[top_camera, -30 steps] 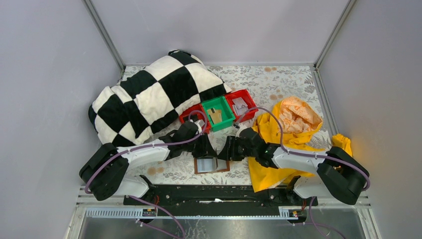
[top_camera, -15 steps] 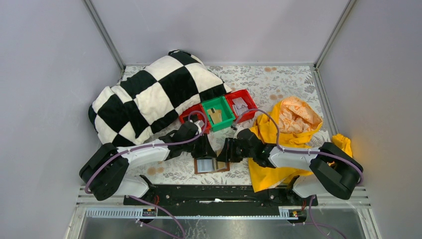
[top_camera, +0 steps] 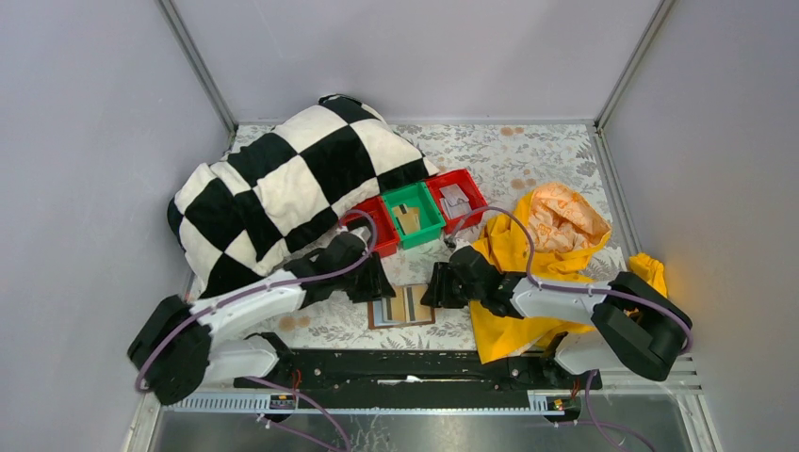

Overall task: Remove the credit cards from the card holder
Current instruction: Remove the credit card from the card holder.

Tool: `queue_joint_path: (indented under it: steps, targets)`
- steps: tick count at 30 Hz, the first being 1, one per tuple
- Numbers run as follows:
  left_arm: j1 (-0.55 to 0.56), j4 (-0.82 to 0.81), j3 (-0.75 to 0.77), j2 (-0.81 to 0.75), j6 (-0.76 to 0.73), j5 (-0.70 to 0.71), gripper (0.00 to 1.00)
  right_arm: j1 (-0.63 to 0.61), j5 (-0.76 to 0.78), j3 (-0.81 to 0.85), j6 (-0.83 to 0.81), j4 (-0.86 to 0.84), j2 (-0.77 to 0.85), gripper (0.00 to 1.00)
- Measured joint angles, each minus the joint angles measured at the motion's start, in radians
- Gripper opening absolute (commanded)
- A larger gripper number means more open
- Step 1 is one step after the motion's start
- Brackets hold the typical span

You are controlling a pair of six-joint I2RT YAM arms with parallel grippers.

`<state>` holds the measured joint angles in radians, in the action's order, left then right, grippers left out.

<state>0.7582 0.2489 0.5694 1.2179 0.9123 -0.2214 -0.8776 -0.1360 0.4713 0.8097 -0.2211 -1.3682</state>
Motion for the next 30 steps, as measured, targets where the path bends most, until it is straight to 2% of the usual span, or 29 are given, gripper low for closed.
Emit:
queue_joint_path:
  steps: [3,6,9,13,22,30]
  targets:
    - [-0.001,0.056,0.002,-0.120,0.008,0.074,0.59,0.000,0.044,0.002,-0.022,0.075,0.051,0.45]
    - [0.000,0.070,0.031,-0.183,0.008,0.114,0.59,0.000,0.076,0.010,-0.042,0.124,0.119,0.45]
    - [0.013,0.047,0.070,-0.144,0.007,0.114,0.57,0.000,0.095,0.032,-0.053,0.133,0.143,0.42]
    - [0.031,-0.042,0.058,-0.058,0.024,0.061,0.51,0.000,0.083,0.048,-0.053,0.104,0.113,0.32]
    - [0.035,-0.212,-0.013,0.064,0.092,-0.043,0.48,0.000,0.024,0.049,-0.023,0.005,-0.005,0.32]
    - [0.035,-0.303,-0.027,0.140,0.115,-0.095,0.48,0.000,0.023,0.049,-0.016,-0.009,-0.021,0.31]
